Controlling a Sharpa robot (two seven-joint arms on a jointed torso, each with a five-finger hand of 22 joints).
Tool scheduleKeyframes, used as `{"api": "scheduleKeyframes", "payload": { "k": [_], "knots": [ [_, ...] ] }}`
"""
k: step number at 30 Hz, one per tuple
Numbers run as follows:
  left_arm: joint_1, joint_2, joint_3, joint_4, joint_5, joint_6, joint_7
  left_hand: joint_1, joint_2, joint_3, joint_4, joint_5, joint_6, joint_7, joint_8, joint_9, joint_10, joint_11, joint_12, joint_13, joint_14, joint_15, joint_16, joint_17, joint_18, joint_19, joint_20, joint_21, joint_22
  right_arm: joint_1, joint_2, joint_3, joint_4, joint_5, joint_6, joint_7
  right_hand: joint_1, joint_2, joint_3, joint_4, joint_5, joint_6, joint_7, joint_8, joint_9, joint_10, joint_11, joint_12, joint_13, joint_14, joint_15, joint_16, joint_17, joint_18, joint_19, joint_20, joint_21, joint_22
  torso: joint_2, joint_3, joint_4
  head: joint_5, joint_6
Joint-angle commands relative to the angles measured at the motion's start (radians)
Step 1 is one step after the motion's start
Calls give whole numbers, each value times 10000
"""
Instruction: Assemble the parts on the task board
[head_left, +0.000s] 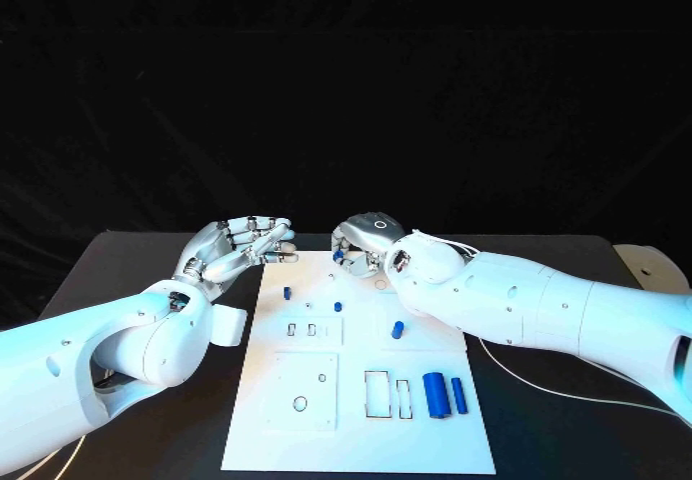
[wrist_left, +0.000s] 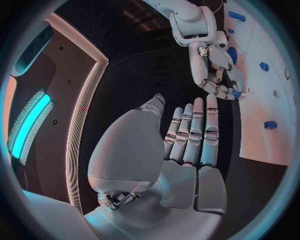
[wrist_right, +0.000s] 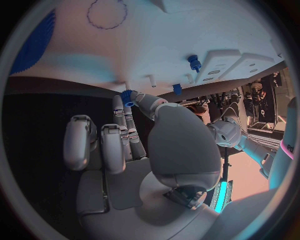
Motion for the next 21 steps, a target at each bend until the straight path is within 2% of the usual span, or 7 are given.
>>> {"api": "scheduleKeyframes", "payload": {
  "k": [1, 8, 16, 21],
  "knots": [
    [28, 9, 10, 41, 43, 170, 43, -41, -59, 31, 4, -13, -4, 236, -55, -15, 12, 42, -50, -10, 80, 23, -45, 13, 67, 98, -4, -16, -9, -20, 40, -13, -56, -24, 207, 56, -76, 4, 47, 40, 34, -15, -11, 33, 150, 23, 48, -48, -13, 617, -60, 63, 315, -151, 39, -12, 53, -5, 31, -1, 15, 12, -26],
    [36, 5, 10, 22, 43, 168, 31, -41, -59, 31, 4, -13, -4, 236, -55, -15, 12, 42, -50, -10, 80, 23, -45, 13, 67, 98, -4, -16, -9, -31, 37, -15, -52, -27, 525, 67, -111, -13, 38, 61, 25, -32, -6, 33, 166, 16, 56, -63, -18, 610, -52, 55, 289, -143, 12, -6, 30, -39, 39, -10, 7, 31, -46],
    [38, 6, 10, 2, 43, 174, 15, -41, -59, 31, 4, -13, -4, 236, -55, -15, 12, 42, -50, -10, 80, 23, -45, 13, 67, 98, -4, -16, -9, -33, 23, -15, -39, -38, 589, 60, -148, -39, 26, 82, 14, -55, 0, 28, 182, -1, 65, -82, -25, 607, -44, 55, 281, -144, 8, 2, 34, -29, 55, -11, 28, 25, -30],
    [39, -4, 10, -21, 43, 175, 7, -41, -59, 31, 4, -13, -4, 236, -55, -15, 12, 42, -50, -10, 80, 23, -45, 13, 67, 98, -4, -16, -9, -33, -52, -16, 30, -64, 557, 34, -148, -39, 26, 82, 14, -55, 0, 28, 182, -1, 65, -82, -25, 607, -44, 55, 281, -144, 8, 2, 34, -29, 56, -2, 14, 36, -25]
  ]
}}
